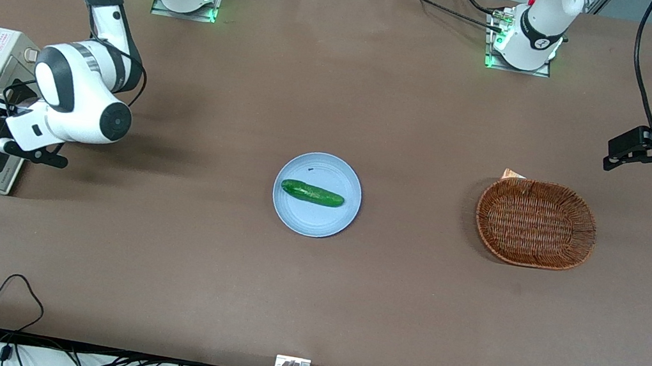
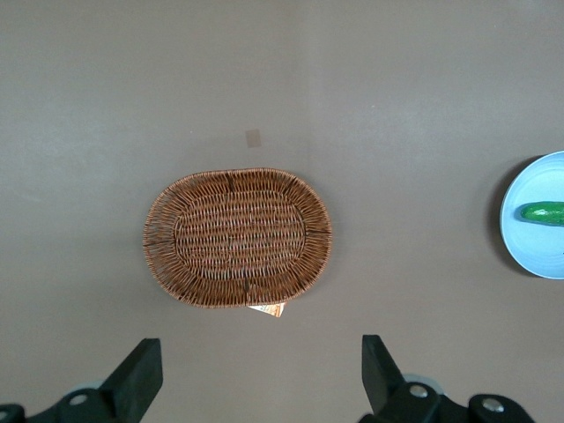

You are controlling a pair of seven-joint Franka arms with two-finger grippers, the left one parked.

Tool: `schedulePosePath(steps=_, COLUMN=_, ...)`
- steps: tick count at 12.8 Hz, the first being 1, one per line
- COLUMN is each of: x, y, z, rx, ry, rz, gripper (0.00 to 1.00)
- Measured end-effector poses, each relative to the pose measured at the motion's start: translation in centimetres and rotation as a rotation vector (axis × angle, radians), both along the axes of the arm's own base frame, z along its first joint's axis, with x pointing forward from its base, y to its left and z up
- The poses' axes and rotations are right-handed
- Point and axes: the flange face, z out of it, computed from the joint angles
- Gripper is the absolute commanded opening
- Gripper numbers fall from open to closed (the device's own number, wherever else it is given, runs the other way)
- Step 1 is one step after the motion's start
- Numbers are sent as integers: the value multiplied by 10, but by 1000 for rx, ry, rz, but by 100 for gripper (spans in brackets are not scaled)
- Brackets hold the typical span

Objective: Open oven door with right arm only
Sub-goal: 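Move the right gripper down to the oven door's silver handle, then pull the door handle outward and down with the right gripper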

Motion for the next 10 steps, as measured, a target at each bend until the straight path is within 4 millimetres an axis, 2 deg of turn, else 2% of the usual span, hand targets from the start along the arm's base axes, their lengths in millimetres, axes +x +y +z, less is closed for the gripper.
schedulePosePath(steps=6, x=2, y=-28, z=-23, rx=-49, ry=-21, rz=6, gripper=0)
schedulePosePath(steps=10, x=1, y=-28, z=-29, rx=-61, ry=-40, rz=2, gripper=0)
